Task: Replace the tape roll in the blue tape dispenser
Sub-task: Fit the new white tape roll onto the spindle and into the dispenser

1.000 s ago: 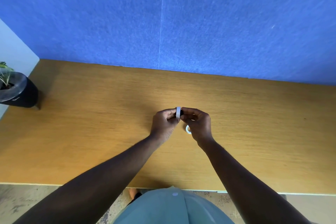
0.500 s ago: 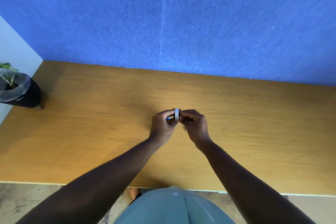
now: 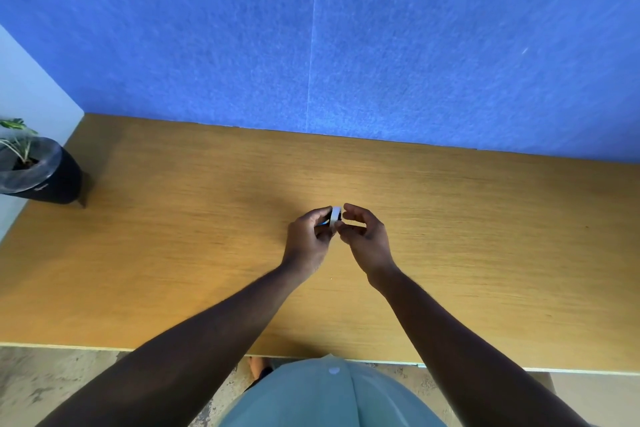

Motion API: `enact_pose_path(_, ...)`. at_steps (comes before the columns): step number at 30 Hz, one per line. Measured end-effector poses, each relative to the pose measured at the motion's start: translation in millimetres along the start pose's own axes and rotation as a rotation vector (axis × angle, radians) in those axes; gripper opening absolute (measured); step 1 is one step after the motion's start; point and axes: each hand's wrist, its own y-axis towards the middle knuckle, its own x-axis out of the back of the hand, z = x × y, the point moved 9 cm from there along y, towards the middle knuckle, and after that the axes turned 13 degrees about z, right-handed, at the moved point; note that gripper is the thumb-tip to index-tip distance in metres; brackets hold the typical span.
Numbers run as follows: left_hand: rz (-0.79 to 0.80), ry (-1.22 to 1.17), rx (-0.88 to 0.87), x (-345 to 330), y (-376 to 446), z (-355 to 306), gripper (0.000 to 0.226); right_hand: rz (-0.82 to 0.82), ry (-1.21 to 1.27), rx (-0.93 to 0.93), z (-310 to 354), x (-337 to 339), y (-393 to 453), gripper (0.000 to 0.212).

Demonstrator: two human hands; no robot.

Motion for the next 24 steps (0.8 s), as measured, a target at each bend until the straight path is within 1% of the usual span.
enact_pose_path(3, 0.002, -0.003, 0.001, 2, 0, 1, 0.039, 0.078, 0.094, -0.042, -3, -6, 3, 0.049)
enact_pose_path(6, 0.051, -0.004, 0.019, 3, 2, 9, 0.041, 0.102, 0.050, -0.042, -1, -6, 5, 0.050)
enact_pose_path(9, 0.121, 0.039, 0.075, 7, 1, 23, 0.049, 0.115, 0.046, -0.060, -2, -7, 5, 0.048)
enact_pose_path(11, 0.126, 0.152, 0.108, 16, 1, 33, 0.060, 0.129, 0.024, -0.075, -2, -8, 5, 0.048)
enact_pose_path(12, 0.137, 0.244, 0.118, 20, 1, 37, 0.068, 0.140, 0.000, -0.081, -3, -9, 5, 0.049)
enact_pose_path(14, 0.219, 0.419, 0.155, 23, 0, 45, 0.088, 0.163, -0.100, -0.086, -3, -12, 7, 0.051)
enact_pose_path(17, 0.374, 0.516, 0.209, 17, 0, 57, 0.108, 0.204, -0.256, -0.081, -4, -19, 11, 0.057)
enact_pose_path(19, 0.433, 0.532, 0.207, 10, 5, 64, 0.116, 0.221, -0.320, -0.069, -3, -22, 14, 0.059)
enact_pose_path(21, 0.455, 0.530, 0.212, 7, 11, 69, 0.119, 0.218, -0.375, -0.066, -3, -24, 19, 0.060)
enact_pose_path(24, 0.424, 0.562, 0.218, 11, 18, 74, 0.114, 0.206, -0.479, -0.046, -3, -28, 27, 0.059)
